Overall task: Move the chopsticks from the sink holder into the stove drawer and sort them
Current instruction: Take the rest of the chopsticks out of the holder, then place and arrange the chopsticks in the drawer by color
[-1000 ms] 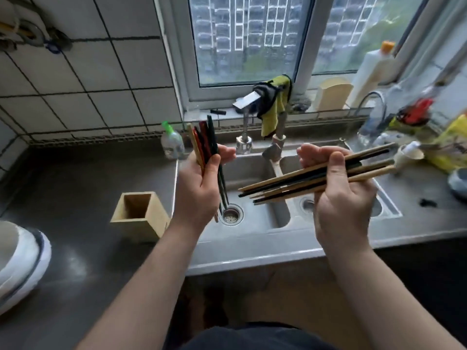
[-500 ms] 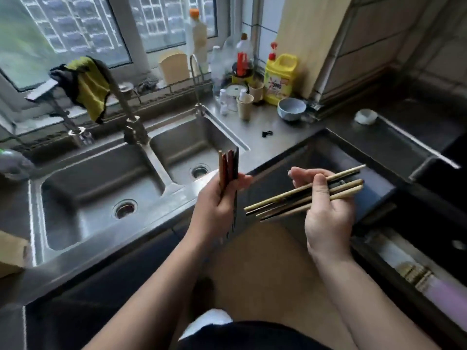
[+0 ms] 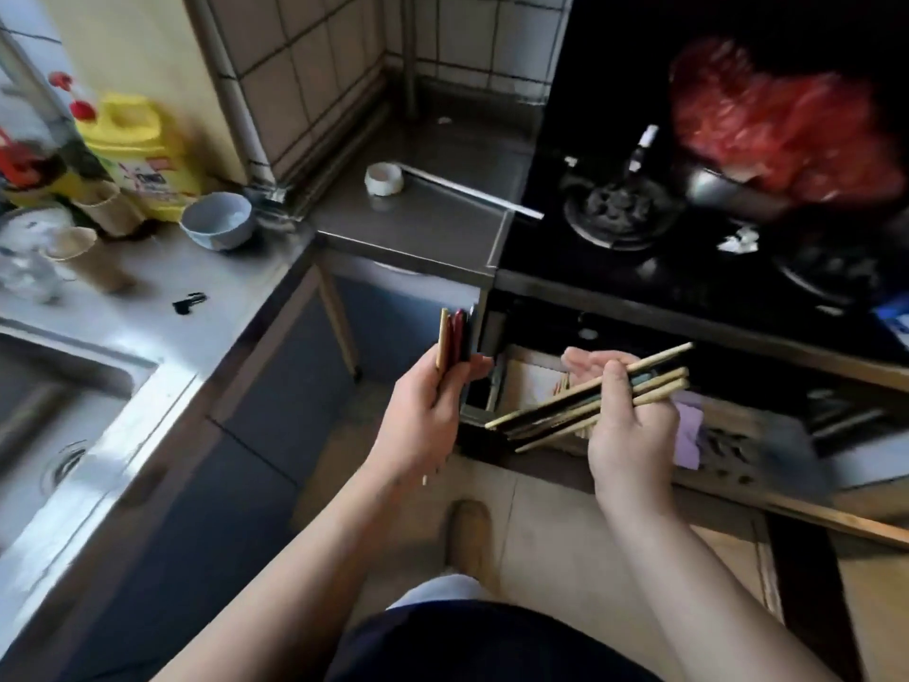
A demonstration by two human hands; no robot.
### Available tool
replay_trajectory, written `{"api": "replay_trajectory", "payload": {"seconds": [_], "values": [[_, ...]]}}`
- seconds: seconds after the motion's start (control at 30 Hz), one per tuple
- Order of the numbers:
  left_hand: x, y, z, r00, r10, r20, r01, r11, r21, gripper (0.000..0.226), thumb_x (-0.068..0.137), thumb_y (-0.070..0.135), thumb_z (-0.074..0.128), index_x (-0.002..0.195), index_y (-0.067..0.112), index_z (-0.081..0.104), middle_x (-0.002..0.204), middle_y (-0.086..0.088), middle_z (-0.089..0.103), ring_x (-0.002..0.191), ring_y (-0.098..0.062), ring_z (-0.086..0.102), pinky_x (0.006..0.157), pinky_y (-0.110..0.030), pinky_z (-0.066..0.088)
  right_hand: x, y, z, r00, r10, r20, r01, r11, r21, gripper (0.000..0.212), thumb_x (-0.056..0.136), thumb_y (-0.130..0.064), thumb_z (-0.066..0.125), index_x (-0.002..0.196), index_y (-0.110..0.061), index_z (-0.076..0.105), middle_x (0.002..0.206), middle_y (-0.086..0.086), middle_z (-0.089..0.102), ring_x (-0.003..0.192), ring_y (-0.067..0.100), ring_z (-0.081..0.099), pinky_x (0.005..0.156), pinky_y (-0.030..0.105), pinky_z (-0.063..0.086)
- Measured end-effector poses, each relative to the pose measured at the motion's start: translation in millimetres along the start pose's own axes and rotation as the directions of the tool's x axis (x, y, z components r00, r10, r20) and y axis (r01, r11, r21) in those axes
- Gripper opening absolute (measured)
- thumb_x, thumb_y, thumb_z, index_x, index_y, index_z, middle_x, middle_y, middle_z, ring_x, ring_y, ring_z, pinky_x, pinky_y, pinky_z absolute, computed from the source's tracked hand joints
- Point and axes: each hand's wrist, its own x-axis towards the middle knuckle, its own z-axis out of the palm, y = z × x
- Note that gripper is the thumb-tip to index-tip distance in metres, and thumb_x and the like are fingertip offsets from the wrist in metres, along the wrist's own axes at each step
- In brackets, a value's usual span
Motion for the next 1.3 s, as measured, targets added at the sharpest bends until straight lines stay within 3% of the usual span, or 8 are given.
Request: {"api": "replay_trajectory", "payload": {"seconds": [0.13, 0.43, 0.67, 0.77, 0.93, 1.1, 1.23, 1.3], "values": [[57.8, -7.9, 55.7, 0.988, -0.003, 0.152, 0.000, 1.000, 0.017, 0.024, 0.102, 0.011, 0.048, 0.111, 0.016, 0.069, 0.105, 0.010, 0.072, 0.103, 0.002, 0.064, 0.093, -0.017, 0.046, 57.7, 20.1, -34.1, 0.989, 0.065, -0.133, -0.074, 0.996, -0.059, 0.026, 0.100, -0.024, 0.041, 0.097, -0.011, 0.063, 0.101, 0.005, 0.075, 0.101, 0.018, 0.070, 0.092, 0.059, 0.051], [159.3, -37.8, 174.0, 0.895, -0.086, 0.438, 0.053, 0.995, 0.086, 0.022, 0.102, 0.019, 0.047, 0.115, 0.020, 0.064, 0.111, 0.009, 0.070, 0.108, -0.003, 0.063, 0.099, -0.034, 0.049, 161.5, 41.4, -92.7, 0.905, 0.120, -0.407, -0.225, 0.949, -0.220, 0.027, 0.103, -0.018, 0.040, 0.090, -0.020, 0.064, 0.092, -0.012, 0.072, 0.090, -0.002, 0.069, 0.098, 0.030, 0.050], [192.8, -55.1, 246.6, 0.829, -0.179, 0.530, 0.088, 0.977, 0.193, 0.023, 0.104, 0.022, 0.044, 0.122, 0.020, 0.058, 0.100, -0.001, 0.069, 0.093, -0.018, 0.065, 0.085, -0.036, 0.051, 208.4, 77.5, -142.0, 0.771, 0.230, -0.594, -0.417, 0.887, -0.199, 0.025, 0.100, -0.030, 0.045, 0.091, -0.016, 0.063, 0.077, -0.012, 0.064, 0.066, -0.005, 0.064, 0.057, 0.004, 0.046], [199.4, -61.4, 279.1, 0.815, -0.192, 0.547, 0.088, 0.974, 0.211, 0.028, 0.104, 0.015, 0.043, 0.129, 0.015, 0.055, 0.100, 0.023, 0.062, 0.095, -0.001, 0.061, 0.087, -0.018, 0.047, 230.4, 101.1, -164.3, 0.765, 0.271, -0.584, -0.464, 0.861, -0.209, 0.025, 0.100, -0.030, 0.045, 0.099, -0.011, 0.061, 0.078, -0.010, 0.064, 0.060, -0.017, 0.059, 0.051, -0.001, 0.040], [199.9, -100.8, 333.3, 0.814, -0.330, 0.478, 0.228, 0.939, 0.259, 0.026, 0.104, 0.017, 0.043, 0.124, 0.027, 0.057, 0.108, 0.013, 0.064, 0.097, -0.003, 0.059, 0.088, -0.016, 0.044, 263.6, 142.6, -193.1, 0.804, 0.304, -0.511, -0.478, 0.841, -0.252, 0.029, 0.102, -0.022, 0.044, 0.077, -0.028, 0.058, 0.078, -0.022, 0.061, 0.070, -0.012, 0.062, 0.074, 0.008, 0.050], [197.5, -161.9, 383.1, 0.794, -0.456, 0.402, 0.354, 0.885, 0.303, 0.025, 0.103, 0.015, 0.043, 0.116, 0.033, 0.056, 0.115, 0.011, 0.065, 0.111, -0.006, 0.057, 0.096, -0.019, 0.040, 291.1, 233.2, -207.5, 0.815, 0.408, -0.410, -0.540, 0.791, -0.286, 0.030, 0.101, -0.030, 0.043, 0.101, -0.009, 0.065, 0.092, 0.002, 0.072, 0.086, 0.010, 0.069, 0.077, 0.021, 0.055], [200.1, -218.5, 401.7, 0.770, -0.536, 0.346, 0.433, 0.837, 0.334, 0.026, 0.103, 0.017, 0.044, 0.119, 0.035, 0.053, 0.117, 0.011, 0.066, 0.112, -0.007, 0.058, 0.098, -0.023, 0.041, 302.8, 290.1, -204.2, 0.822, 0.468, -0.324, -0.563, 0.756, -0.334, 0.028, 0.101, -0.022, 0.043, 0.090, -0.011, 0.066, 0.083, -0.013, 0.068, 0.071, -0.024, 0.057, 0.071, -0.002, 0.043], [204.7, -248.8, 404.6, 0.750, -0.574, 0.329, 0.452, 0.808, 0.379, 0.025, 0.102, 0.021, 0.046, 0.123, 0.029, 0.057, 0.113, 0.009, 0.067, 0.105, -0.010, 0.061, 0.093, -0.027, 0.045, 307.0, 322.4, -198.0, 0.819, 0.496, -0.289, -0.570, 0.757, -0.318, 0.026, 0.101, -0.019, 0.043, 0.088, -0.011, 0.064, 0.081, -0.009, 0.069, 0.073, -0.017, 0.063, 0.082, 0.010, 0.052]]}}
